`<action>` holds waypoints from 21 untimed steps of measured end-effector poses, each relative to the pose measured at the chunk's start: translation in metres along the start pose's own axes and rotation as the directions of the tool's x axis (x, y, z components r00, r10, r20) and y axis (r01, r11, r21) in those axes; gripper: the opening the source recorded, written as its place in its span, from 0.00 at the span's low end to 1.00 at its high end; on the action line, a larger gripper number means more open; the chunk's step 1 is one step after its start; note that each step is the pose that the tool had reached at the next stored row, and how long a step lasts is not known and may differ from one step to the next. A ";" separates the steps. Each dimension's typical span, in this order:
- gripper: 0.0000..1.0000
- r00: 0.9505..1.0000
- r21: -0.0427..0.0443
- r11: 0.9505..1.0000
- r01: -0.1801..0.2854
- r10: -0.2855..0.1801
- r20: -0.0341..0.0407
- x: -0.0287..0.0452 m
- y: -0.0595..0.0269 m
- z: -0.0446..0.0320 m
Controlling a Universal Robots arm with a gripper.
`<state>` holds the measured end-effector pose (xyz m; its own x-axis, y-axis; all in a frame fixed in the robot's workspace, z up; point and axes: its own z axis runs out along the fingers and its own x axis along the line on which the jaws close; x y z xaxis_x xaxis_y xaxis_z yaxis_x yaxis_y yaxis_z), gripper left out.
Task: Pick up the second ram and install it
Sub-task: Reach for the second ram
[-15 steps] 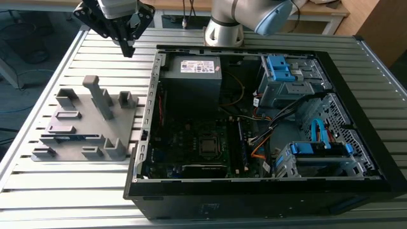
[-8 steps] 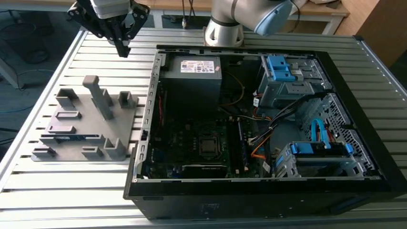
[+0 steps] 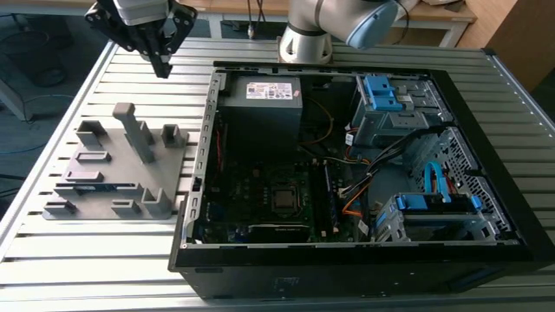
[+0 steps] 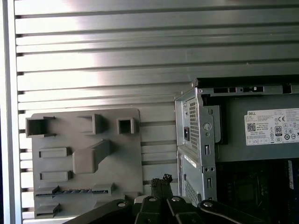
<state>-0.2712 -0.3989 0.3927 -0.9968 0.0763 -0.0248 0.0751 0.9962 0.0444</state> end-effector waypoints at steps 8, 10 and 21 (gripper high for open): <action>0.10 1.000 0.000 1.000 0.000 0.000 0.000 0.0102 -0.0008 -0.0002; 0.10 1.000 0.000 1.000 0.000 0.000 0.000 0.0125 -0.0010 -0.0002; 0.10 1.000 0.000 1.000 0.000 0.000 0.000 0.0249 -0.0019 -0.0004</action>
<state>-0.2962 -0.3989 0.3924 -0.9968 0.0762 -0.0248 0.0751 0.9962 0.0444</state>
